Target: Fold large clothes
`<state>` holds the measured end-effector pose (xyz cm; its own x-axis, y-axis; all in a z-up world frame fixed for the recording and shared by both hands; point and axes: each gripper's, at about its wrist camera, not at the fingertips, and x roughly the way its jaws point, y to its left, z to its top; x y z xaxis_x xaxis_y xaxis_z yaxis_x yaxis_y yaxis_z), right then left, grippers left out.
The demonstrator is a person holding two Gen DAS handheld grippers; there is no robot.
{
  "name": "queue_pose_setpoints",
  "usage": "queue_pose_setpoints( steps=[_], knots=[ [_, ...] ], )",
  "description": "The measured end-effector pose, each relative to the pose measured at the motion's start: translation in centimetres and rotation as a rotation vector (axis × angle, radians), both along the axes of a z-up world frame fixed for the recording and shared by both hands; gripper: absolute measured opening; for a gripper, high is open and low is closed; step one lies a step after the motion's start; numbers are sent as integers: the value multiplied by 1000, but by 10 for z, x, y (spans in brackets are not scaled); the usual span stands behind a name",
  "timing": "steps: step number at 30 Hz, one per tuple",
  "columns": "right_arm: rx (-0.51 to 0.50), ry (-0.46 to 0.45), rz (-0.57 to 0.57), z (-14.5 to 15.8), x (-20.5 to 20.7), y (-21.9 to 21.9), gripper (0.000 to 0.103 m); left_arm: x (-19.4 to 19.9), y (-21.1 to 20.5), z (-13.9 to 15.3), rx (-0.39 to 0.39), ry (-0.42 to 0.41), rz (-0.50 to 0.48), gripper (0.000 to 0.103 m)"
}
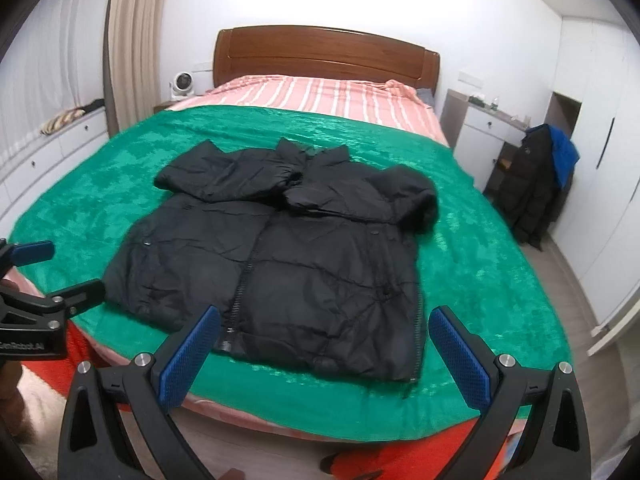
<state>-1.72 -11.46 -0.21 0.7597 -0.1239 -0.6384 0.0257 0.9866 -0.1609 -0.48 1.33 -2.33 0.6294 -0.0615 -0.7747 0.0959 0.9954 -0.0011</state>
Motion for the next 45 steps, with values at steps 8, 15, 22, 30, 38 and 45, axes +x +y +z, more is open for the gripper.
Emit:
queue_pose_setpoints(
  steps=[8,15,22,30,38,45],
  knots=[
    [-56,17,-36,-4,4,-4,103,3,0,-6,23,13,18,103],
    [-69,28,-48,-7,6,-6,103,5,1,-9,41,9,27,103],
    [1,30,-2,-11,6,-1,103,9,10,-18,18,48,40,103],
    [54,52,67,-26,4,4,103,18,18,-34,-5,109,51,103],
    [239,27,-9,-43,13,-72,103,63,76,-65,-153,233,49,103],
    [509,103,-148,-103,56,-185,103,118,148,-118,-333,270,95,103]
  ],
)
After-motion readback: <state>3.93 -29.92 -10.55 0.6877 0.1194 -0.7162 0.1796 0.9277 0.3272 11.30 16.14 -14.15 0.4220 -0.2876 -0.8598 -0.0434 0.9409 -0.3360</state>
